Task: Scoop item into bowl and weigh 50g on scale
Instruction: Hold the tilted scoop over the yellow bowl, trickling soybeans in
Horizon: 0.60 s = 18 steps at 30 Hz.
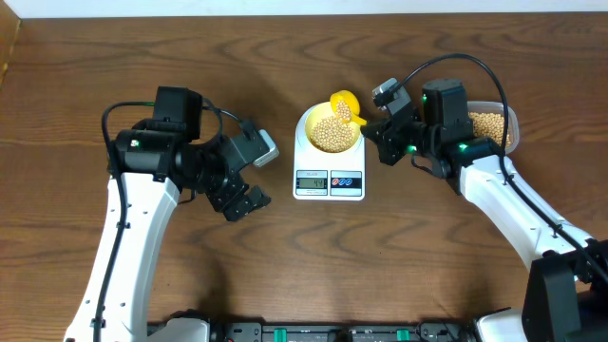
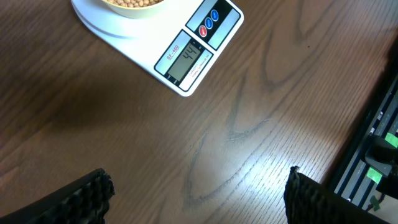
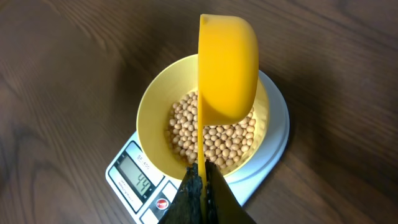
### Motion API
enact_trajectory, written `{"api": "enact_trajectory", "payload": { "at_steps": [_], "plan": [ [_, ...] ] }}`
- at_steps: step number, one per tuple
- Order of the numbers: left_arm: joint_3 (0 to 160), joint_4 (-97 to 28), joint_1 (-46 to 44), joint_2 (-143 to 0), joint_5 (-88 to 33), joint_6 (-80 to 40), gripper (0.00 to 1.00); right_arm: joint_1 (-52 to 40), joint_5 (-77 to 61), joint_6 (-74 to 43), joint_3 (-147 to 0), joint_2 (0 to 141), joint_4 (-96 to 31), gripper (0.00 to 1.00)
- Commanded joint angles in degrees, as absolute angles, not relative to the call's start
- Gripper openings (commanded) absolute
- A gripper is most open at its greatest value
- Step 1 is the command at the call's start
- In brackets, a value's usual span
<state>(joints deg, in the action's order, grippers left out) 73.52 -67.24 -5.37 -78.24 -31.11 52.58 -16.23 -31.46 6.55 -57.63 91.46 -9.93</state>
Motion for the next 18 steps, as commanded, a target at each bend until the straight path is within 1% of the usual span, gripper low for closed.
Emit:
{"api": "enact_trajectory", "payload": {
  "at_steps": [1, 12, 14, 18],
  "plan": [
    [73.2, -67.4, -5.5, -78.2, -30.8, 53.1, 0.9, -16.6, -32.4, 7.4, -58.1, 91.5, -9.8, 0.01],
    [73.2, -67.4, -5.5, -78.2, -30.8, 53.1, 0.9, -17.6, -32.4, 7.4, -58.1, 91.5, -9.6, 0.01],
    [73.2, -67.4, -5.5, -78.2, -30.7, 53.1, 0.9, -17.4, -29.0, 8.0, -58.1, 91.5, -9.5, 0.01],
    [73.2, -67.4, -5.5, -78.2, -30.8, 53.1, 0.91, -17.5, -31.3, 7.7, -58.1, 91.5, -9.7, 0.01]
  ]
}}
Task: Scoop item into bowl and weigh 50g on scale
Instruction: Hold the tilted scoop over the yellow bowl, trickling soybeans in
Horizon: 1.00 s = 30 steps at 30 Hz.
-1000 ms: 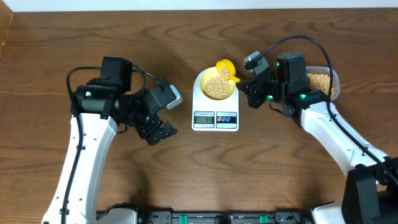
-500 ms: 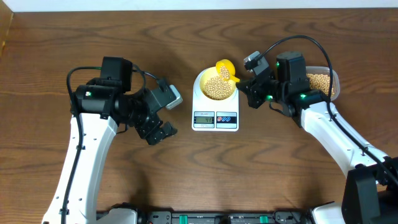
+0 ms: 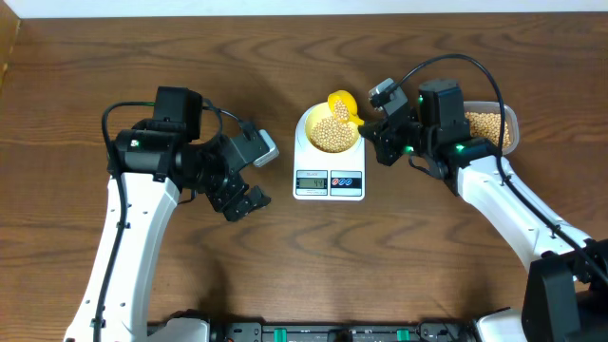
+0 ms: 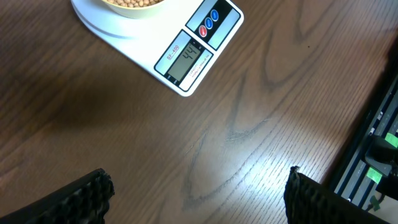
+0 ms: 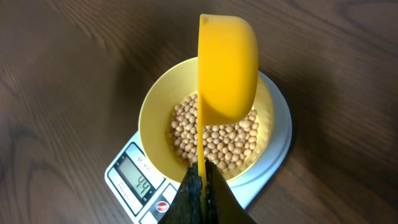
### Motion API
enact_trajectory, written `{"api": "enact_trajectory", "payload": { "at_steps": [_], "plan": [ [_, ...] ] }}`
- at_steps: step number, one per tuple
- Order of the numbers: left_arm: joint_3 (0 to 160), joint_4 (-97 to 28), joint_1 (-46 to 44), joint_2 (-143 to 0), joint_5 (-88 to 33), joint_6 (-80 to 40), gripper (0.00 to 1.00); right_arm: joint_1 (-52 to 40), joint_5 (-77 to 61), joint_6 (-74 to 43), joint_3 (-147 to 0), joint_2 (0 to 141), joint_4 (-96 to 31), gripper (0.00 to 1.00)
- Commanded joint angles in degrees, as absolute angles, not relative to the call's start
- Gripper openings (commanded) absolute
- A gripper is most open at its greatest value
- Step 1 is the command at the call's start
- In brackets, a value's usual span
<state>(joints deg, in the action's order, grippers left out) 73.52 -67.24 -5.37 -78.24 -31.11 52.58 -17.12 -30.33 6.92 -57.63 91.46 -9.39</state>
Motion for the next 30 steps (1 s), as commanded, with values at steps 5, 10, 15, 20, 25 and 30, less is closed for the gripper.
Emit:
{"api": "enact_trajectory", "payload": {
  "at_steps": [5, 10, 15, 20, 25, 30],
  "plan": [
    [73.2, -67.4, -5.5, -78.2, -30.7, 53.1, 0.91, -17.4, -30.3, 7.8, -58.1, 91.5, -9.6, 0.01],
    [73.2, -67.4, -5.5, -78.2, -30.8, 53.1, 0.91, -17.4, -30.5, 6.5, -58.1, 91.5, -10.1, 0.01],
    [73.2, -67.4, -5.5, -78.2, -30.7, 53.1, 0.9, -16.8, -30.2, 7.8, -58.1, 91.5, -10.5, 0.01],
    [73.2, -67.4, -5.5, -78.2, -30.8, 53.1, 0.91, -16.9, -30.5, 6.9, -58.1, 91.5, -9.6, 0.01],
    [73.2, -67.4, -5.5, -78.2, -30.8, 53.1, 0.9, -16.6, -26.8, 7.2, -58.1, 91.5, -9.8, 0.01],
    [73.2, -67.4, -5.5, -78.2, -30.8, 53.1, 0.91, -16.5, -29.1, 5.2, -58.1, 91.5, -9.6, 0.01]
  ]
}}
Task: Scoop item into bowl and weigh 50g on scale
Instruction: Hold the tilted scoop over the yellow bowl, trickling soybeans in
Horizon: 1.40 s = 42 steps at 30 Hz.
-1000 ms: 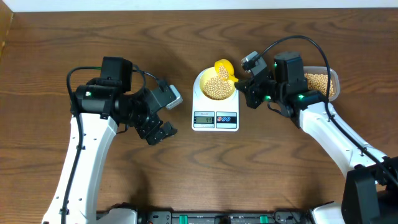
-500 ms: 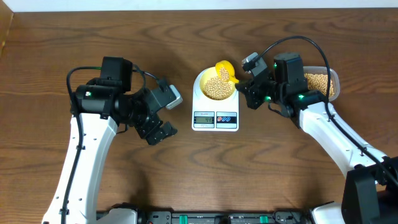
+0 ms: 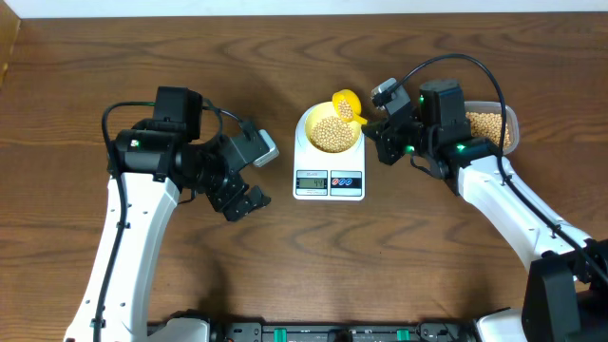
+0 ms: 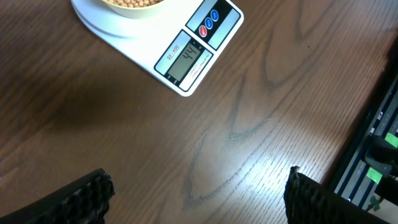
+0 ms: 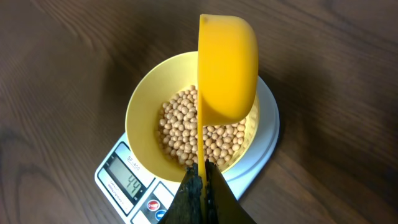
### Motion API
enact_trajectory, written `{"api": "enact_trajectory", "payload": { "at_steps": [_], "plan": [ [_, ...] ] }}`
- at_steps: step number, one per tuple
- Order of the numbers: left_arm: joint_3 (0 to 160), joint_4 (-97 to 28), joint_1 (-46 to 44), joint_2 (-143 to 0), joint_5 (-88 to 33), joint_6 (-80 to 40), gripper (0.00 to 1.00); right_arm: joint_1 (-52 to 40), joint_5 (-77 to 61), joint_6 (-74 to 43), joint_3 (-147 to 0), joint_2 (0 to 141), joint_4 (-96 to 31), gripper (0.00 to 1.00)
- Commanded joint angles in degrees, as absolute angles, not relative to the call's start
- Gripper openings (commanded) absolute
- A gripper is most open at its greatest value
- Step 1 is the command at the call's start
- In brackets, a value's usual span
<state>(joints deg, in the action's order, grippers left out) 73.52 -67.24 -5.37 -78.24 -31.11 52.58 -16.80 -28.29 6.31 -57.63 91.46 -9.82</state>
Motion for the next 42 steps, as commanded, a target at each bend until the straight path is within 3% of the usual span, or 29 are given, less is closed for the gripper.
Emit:
{"api": "enact_trajectory", "payload": {
  "at_steps": [1, 42],
  "plan": [
    [73.2, -67.4, -5.5, -78.2, -30.8, 53.1, 0.9, -16.5, -29.1, 5.1, -58.1, 91.5, -9.6, 0.01],
    [73.2, -67.4, -5.5, -78.2, -30.8, 53.1, 0.9, -18.0, -30.7, 5.7, -58.1, 91.5, -10.3, 0.01]
  ]
}}
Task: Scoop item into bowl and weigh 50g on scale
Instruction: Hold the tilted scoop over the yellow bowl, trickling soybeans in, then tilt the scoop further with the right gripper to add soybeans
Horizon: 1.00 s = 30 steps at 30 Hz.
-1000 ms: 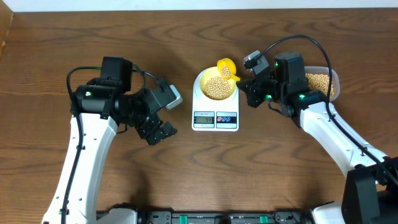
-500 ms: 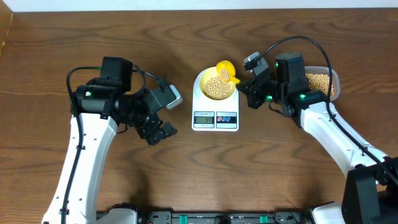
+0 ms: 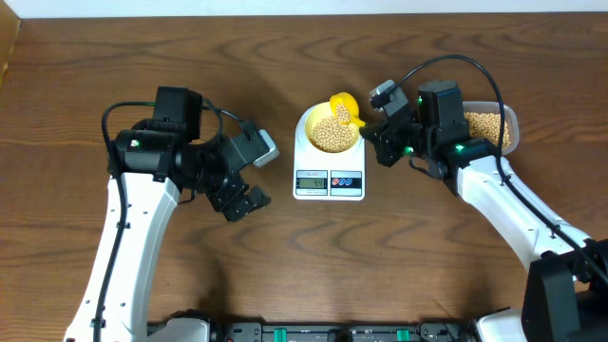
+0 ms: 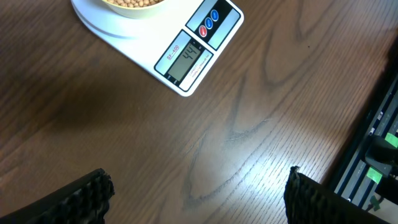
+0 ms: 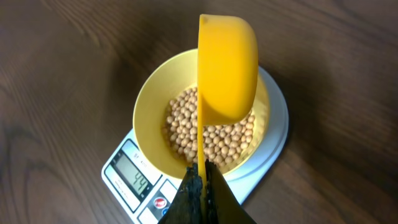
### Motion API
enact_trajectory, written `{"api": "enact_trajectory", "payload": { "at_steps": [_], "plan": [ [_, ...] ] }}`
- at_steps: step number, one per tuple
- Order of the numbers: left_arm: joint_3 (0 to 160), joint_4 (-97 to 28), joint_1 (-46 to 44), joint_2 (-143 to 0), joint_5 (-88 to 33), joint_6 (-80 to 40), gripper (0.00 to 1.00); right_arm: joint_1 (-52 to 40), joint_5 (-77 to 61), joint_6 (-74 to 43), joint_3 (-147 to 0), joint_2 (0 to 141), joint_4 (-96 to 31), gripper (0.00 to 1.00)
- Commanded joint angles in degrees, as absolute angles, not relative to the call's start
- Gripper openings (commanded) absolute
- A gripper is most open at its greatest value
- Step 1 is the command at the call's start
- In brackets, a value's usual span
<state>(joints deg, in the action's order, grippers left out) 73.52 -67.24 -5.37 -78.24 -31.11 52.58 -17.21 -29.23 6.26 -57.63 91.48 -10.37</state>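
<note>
A yellow bowl [image 5: 152, 118] of soybeans [image 5: 186, 127] sits on the white scale [image 5: 273, 134], whose display [image 5: 137, 180] reads 44. My right gripper [image 5: 200, 182] is shut on the handle of the yellow scoop [image 5: 229, 68]. The scoop is turned on its side above the bowl's far right part, and no beans show in it. In the overhead view the scoop [image 3: 342, 103] hangs over the bowl [image 3: 308, 129], with the right gripper [image 3: 372, 133] to its right. My left gripper [image 4: 196, 199] is open over bare table, left of the scale [image 3: 329, 180].
A clear container of soybeans [image 3: 490, 127] stands at the far right behind my right arm. The left arm [image 3: 142, 209] stands on the table's left half. A black rail [image 4: 379, 143] runs along the table's front edge.
My right gripper has shifted the sideways scoop slightly left, more over the bowl's middle. The display still reads 44. The left arm has not moved.
The scoop was on its side over the bowl with the display at 44, and stayed so at the second moment. It then stood slightly further right over the bowl's rim, and now it is back over the beans. The reading stayed 44.
</note>
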Motion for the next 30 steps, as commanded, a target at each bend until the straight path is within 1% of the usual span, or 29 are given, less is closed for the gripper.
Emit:
{"api": "enact_trajectory", "payload": {
  "at_steps": [1, 3, 6, 8, 9, 11, 12, 14, 18, 23, 30],
  "plan": [
    [73.2, -67.4, -5.5, -78.2, -30.7, 53.1, 0.9, -18.1, -29.6, 7.9, -58.1, 91.5, -10.9, 0.01],
    [73.2, -67.4, -5.5, -78.2, -30.8, 53.1, 0.9, -18.0, -26.4, 8.4, -58.1, 91.5, -10.6, 0.01],
    [73.2, -67.4, -5.5, -78.2, -30.8, 53.1, 0.9, -18.8, -28.3, 8.3, -58.1, 91.5, -10.9, 0.01],
    [73.2, -67.4, -5.5, -78.2, -30.7, 53.1, 0.91, -18.8, -24.4, 11.9, -58.1, 91.5, -11.7, 0.01],
    [73.2, -67.4, -5.5, -78.2, -30.8, 53.1, 0.9, -18.7, -22.9, 11.6, -58.1, 91.5, -11.4, 0.01],
    [73.2, -67.4, -5.5, -78.2, -30.7, 53.1, 0.91, -18.7, -25.8, 8.7, -58.1, 91.5, -10.0, 0.01],
    [73.2, -67.4, -5.5, -78.2, -30.8, 53.1, 0.91, -18.9, -27.8, 8.9, -58.1, 91.5, -10.1, 0.01],
    [73.2, -67.4, -5.5, -78.2, -30.7, 53.1, 0.9, -18.6, -26.4, 9.3, -58.1, 91.5, -10.3, 0.01],
    [73.2, -67.4, -5.5, -78.2, -30.8, 53.1, 0.91, -18.5, -30.4, 8.6, -58.1, 91.5, -10.2, 0.01],
    [73.2, -67.4, -5.5, -78.2, -30.8, 53.1, 0.91, -18.0, -30.4, 4.5, -58.1, 91.5, -10.1, 0.01],
    [73.2, -67.4, -5.5, -78.2, -30.8, 53.1, 0.9, -18.0, -30.6, 4.3, -58.1, 91.5, -10.0, 0.01]
  ]
}}
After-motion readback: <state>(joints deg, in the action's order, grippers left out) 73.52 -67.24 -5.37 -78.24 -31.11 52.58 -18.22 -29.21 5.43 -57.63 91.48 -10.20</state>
